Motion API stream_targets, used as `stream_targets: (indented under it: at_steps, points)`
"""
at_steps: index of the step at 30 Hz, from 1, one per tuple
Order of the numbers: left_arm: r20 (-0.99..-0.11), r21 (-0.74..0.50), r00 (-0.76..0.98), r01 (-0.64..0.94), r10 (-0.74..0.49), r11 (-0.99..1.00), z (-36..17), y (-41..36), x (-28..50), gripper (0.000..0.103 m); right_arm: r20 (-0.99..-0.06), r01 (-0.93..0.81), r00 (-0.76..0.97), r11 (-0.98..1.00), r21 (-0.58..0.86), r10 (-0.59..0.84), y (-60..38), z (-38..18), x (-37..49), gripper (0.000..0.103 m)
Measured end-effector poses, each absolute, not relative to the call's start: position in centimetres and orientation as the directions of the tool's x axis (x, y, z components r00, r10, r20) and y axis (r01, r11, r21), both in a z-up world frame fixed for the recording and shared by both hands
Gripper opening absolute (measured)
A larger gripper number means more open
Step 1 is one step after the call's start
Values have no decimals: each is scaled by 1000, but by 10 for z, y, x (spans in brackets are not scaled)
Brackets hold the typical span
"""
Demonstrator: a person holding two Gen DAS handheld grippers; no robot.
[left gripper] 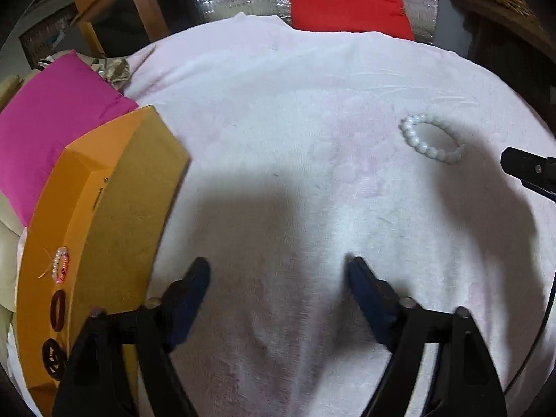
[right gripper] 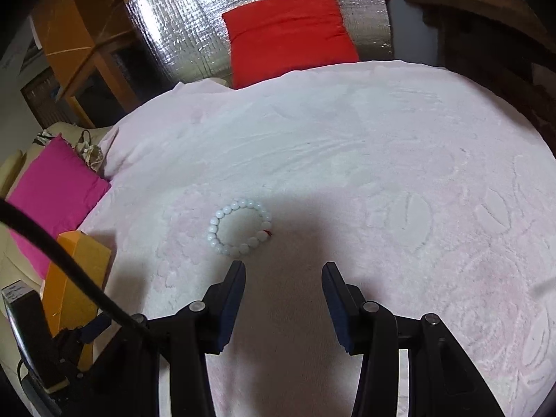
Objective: Organize jewelry
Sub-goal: 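Withdraw both tools from the box toward the white pearl bracelet, then lower the right tool onto the white pearl bracelet and close it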
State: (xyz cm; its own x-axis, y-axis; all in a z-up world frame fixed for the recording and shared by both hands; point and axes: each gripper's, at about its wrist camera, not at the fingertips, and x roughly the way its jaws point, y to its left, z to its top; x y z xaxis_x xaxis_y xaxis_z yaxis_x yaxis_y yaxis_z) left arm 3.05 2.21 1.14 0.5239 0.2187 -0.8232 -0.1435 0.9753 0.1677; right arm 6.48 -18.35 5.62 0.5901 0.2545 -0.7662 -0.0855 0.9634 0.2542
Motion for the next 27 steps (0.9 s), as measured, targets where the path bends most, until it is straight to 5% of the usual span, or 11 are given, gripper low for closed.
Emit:
stream_targets:
  at_steps: [5,16,24,27]
  points:
    - [-830,109,524,-186,192,977,4,35,31,103,-774,-89,585,968,236,243,-171,50,78,50]
    - [-824,41,547,-202,147,979,0,44,27,103,-787,-21,576,966,256,221,-162,41,105,50]
    - [-850,36,511,-189,129,981,5,44,25,103,-797,-6,593,991,135,112,-139,32,111,50]
    - [-856,52,495,-204,149,978,7,42,23,103,-791,-24,607,997,74,73,-131,30,109,38]
